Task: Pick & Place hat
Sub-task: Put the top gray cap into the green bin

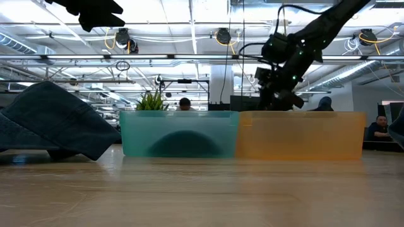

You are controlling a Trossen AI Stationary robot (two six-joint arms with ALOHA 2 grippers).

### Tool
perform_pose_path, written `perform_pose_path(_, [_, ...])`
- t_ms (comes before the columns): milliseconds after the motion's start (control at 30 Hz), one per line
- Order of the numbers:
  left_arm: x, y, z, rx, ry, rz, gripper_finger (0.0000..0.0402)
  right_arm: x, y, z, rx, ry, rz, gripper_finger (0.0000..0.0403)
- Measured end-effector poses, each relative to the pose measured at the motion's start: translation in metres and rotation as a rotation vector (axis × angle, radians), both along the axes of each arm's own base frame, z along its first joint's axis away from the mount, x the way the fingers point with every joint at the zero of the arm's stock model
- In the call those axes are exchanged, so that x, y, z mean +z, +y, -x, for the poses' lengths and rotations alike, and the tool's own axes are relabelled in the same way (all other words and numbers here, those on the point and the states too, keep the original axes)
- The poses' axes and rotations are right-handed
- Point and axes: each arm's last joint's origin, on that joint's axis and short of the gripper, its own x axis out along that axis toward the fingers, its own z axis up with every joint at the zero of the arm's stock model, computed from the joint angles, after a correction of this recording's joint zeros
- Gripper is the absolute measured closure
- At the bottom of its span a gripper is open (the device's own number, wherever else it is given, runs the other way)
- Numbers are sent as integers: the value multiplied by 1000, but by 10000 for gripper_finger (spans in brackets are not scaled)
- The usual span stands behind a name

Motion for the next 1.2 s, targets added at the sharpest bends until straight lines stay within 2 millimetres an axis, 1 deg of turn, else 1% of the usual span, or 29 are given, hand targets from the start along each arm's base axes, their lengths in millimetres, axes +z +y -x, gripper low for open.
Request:
perform_pose_path(200, [0, 0, 0, -2, 1, -4, 158, -17, -5, -7, -12, 31, -30, 114])
perform_pose_path(267, [0, 0, 0, -2, 1, -4, 156, -19, -5, -7, -21, 40, -32, 125])
perform_pose_path(333, [0, 0, 0, -3, 2, -8, 156, -20, -5, -7, -32, 55, -22, 147])
perform_pose_path(467, [0, 0, 0, -6, 5, -22, 154, -18, -1, -9, -26, 66, 4, 218])
perform_pose_path(567, [0, 0, 0, -6, 6, -22, 154, -16, 4, -13, -23, 69, 34, 289])
perform_pose_path(667, [0, 0, 0, -6, 5, -21, 158, -13, 12, -16, -18, 81, 51, 373])
perform_pose_path(700, [0, 0, 0, -6, 5, -21, 160, -12, 15, -19, -11, 77, 63, 387])
perform_pose_path(800, [0, 0, 0, -6, 4, -23, 166, -6, 26, -23, -27, 62, 87, 394])
perform_pose_path(867, [0, 0, 0, -6, 2, -24, 169, 2, 33, -26, -26, 38, 137, 399])
perform_pose_path(933, [1, 0, 0, -7, -3, -25, 171, 11, 39, -25, -37, 32, 186, 400])
perform_pose_path(1033, [1, 0, 0, -7, -6, -24, 172, 28, 47, -23, -65, -36, 250, 401])
perform_pose_path(1200, [2, 0, -1, -6, -13, -24, 172, 58, 61, -16, -89, -176, 300, 402])
